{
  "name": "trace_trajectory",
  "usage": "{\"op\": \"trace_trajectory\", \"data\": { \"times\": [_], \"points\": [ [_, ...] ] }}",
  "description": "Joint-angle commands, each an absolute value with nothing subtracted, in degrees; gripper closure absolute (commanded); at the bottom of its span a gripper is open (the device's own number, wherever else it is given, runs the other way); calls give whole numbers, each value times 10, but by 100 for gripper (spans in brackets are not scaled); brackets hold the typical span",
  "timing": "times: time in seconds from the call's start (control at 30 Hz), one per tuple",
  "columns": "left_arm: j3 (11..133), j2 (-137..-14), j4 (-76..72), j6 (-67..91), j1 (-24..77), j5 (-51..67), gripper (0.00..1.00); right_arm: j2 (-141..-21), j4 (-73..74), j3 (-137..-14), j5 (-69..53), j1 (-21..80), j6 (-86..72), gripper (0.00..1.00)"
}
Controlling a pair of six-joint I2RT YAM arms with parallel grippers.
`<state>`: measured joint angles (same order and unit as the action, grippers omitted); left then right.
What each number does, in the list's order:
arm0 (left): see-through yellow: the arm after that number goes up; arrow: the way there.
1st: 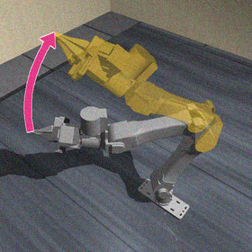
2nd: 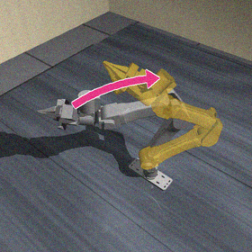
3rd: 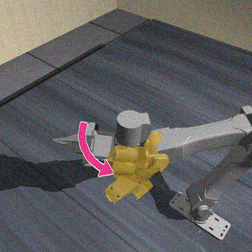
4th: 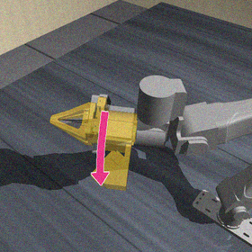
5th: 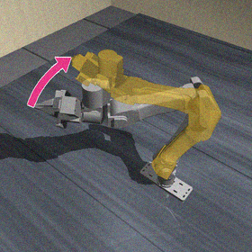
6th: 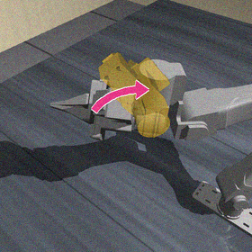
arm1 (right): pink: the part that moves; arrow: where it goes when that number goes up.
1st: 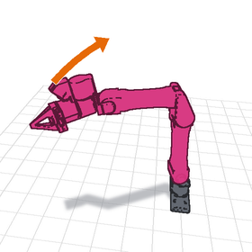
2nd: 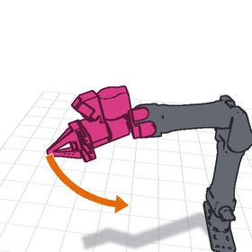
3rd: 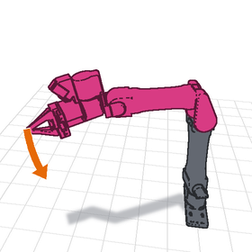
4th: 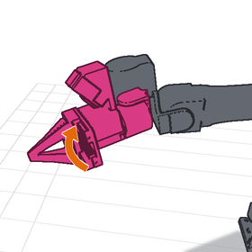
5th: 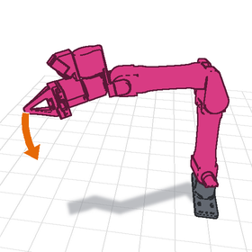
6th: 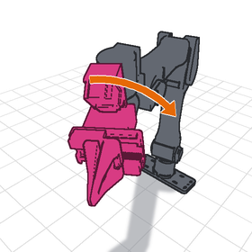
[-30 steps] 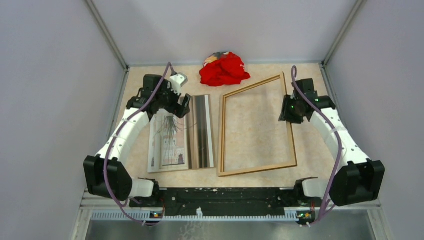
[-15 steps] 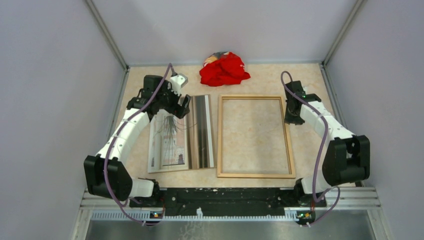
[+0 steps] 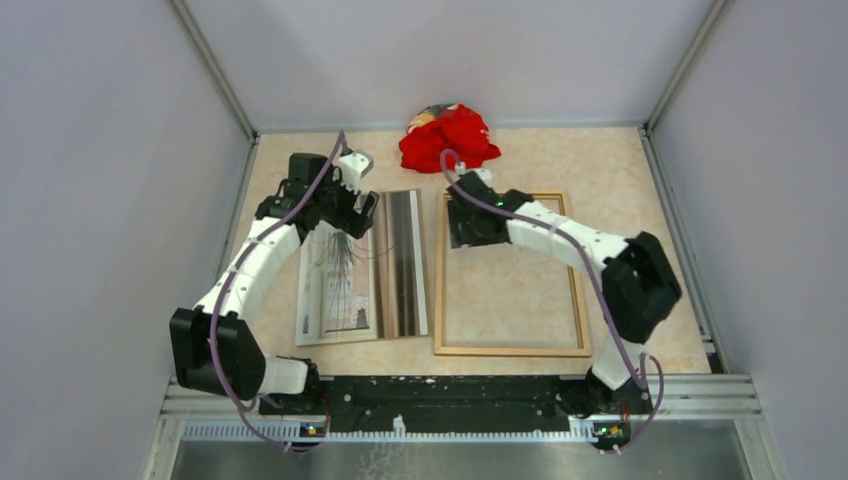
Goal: Put the photo into the frame
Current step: Move the photo frame to the center of the board.
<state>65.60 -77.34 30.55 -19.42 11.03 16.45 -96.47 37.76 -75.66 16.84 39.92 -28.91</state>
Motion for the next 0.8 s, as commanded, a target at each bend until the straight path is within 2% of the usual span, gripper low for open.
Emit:
{"op": "trace_trajectory", "data": {
  "times": [0.0, 0.13, 0.3, 0.4, 0.57, 0.77],
  "points": [
    [663, -796, 301, -195, 92, 116, 2, -1064, 361, -835, 163, 460, -330, 34],
    [666, -820, 305, -188, 69, 94, 2, -1133, 357, -871, 140, 484, -329, 39],
    [678, -852, 317, -182, 37, 68, 2, -1157, 348, -875, 137, 492, -326, 44],
    [686, -864, 325, -180, 23, 66, 2, -1163, 352, -867, 148, 493, -321, 56],
    [681, -872, 314, -193, 14, 39, 2, -1161, 348, -839, 181, 492, -302, 88],
    [664, -876, 292, -220, 4, 5, 2, -1164, 348, -822, 206, 484, -262, 94]
  ]
}}
